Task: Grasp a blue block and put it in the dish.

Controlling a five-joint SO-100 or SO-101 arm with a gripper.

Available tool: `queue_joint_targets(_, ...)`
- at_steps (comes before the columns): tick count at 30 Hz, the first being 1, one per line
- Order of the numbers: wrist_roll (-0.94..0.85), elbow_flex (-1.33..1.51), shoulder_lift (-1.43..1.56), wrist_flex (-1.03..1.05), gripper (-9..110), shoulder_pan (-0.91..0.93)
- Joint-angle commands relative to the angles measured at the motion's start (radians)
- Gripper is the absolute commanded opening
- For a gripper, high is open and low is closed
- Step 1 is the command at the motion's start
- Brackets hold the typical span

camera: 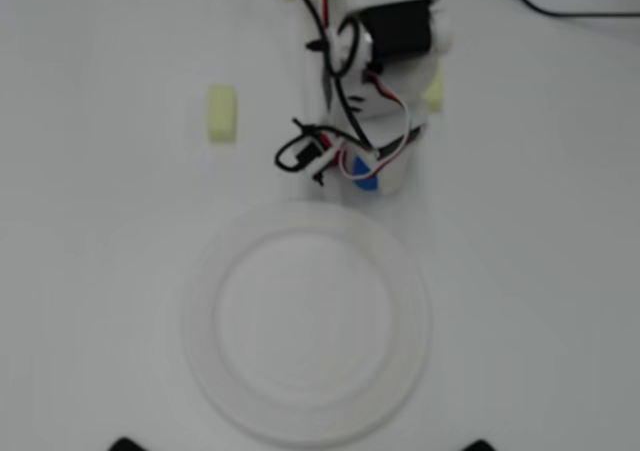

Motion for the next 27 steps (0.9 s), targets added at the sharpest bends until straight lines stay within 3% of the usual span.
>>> queue_joint_targets(1, 0.009, -0.005, 0.008, -0.006, 24, -0.011)
queue_joint_targets(13, 0.04, -0.041, -0.02, -0.014, 14, -0.046)
queue_joint_targets(27, -0.015, -0.086, -0.098, -0.014, 12, -0.003)
